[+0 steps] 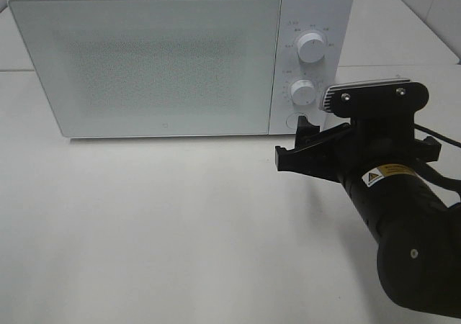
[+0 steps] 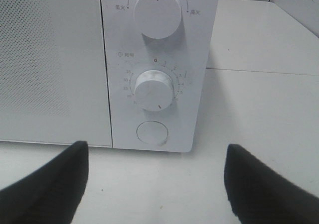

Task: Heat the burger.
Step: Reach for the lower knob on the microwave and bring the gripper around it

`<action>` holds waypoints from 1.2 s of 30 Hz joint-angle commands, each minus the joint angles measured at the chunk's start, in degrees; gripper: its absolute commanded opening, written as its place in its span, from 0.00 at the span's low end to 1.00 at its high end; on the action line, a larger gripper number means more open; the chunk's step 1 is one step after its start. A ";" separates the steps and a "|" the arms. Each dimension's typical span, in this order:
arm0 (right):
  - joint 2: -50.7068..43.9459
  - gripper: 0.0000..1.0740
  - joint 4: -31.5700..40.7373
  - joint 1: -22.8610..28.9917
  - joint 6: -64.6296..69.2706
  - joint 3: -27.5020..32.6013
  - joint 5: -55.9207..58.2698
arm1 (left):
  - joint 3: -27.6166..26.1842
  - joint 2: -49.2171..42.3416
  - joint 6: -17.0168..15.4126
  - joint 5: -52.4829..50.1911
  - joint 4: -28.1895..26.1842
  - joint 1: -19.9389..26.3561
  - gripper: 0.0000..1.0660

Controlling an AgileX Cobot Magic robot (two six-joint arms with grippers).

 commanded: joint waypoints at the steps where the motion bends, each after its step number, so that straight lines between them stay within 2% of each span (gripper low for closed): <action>1: 0.06 0.71 -0.97 -0.23 2.81 -0.40 -2.75 | 0.06 -1.15 0.06 -0.63 -0.46 0.23 0.94; 3: 0.06 0.72 -1.15 -0.23 2.98 -0.63 -2.75 | 0.06 -1.15 0.06 -0.63 -0.46 0.23 0.94; 12: 5.39 0.71 -9.85 -6.47 3.90 -4.35 -2.35 | 0.06 -1.15 0.06 -0.63 -0.52 0.23 0.94; 28: 14.04 0.71 -13.41 -11.69 4.93 -13.75 -1.26 | 0.06 -1.15 0.06 -0.63 -0.52 0.23 0.94; 36: 14.95 0.71 -15.64 -13.92 5.04 -16.21 0.29 | 0.06 -1.15 0.06 -0.63 -0.46 0.23 0.94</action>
